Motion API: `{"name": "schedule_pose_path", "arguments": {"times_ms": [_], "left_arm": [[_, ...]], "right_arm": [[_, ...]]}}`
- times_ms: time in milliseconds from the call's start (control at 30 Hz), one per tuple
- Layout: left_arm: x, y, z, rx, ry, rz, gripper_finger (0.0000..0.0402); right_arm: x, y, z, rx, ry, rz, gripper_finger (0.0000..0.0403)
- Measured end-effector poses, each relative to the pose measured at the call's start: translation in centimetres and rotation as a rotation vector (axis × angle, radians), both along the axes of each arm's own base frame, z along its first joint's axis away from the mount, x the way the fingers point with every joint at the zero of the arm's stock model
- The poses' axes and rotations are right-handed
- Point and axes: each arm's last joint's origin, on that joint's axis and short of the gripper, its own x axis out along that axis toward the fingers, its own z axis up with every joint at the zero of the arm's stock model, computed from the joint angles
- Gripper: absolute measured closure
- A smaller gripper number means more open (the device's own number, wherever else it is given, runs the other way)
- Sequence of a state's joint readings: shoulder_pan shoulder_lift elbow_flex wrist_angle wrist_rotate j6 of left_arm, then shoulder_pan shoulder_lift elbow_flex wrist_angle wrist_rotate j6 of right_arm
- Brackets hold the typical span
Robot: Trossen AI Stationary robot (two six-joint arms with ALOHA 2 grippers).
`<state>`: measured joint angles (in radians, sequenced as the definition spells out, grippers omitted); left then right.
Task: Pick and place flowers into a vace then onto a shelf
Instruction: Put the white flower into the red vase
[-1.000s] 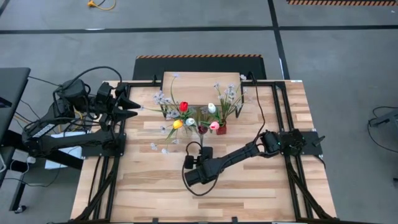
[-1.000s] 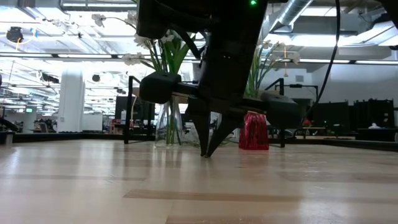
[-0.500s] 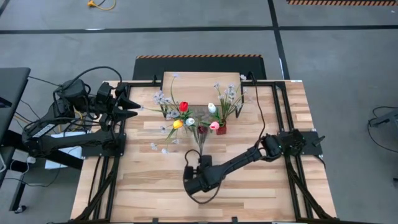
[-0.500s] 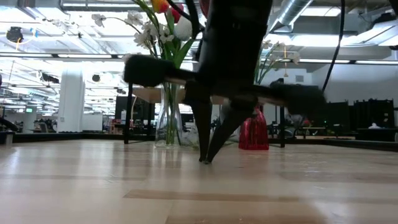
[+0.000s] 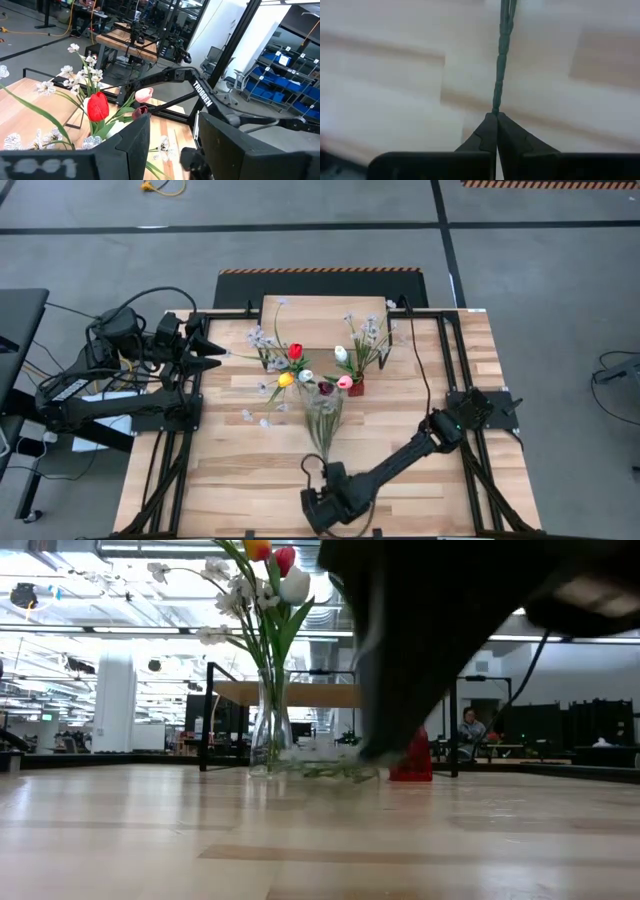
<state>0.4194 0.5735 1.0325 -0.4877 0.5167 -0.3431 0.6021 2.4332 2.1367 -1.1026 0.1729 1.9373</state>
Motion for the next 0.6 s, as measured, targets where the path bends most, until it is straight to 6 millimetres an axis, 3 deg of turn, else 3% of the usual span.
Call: {"name": "schedule_pose_path", "arguments": {"times_ms": [267,600], "left_arm": [[0.0,0.0,0.0,-0.001,0.003,0.0,0.0245],[0.0,0.0,0.0,-0.012,0.003,0.001,0.0245]], "right_arm": [[-1.1,2.8,2.4,0.038,-0.064,0.103,0.0402],[-1.0,3.8,6.2,0.025,-0.165,0.338,0.0402]]}}
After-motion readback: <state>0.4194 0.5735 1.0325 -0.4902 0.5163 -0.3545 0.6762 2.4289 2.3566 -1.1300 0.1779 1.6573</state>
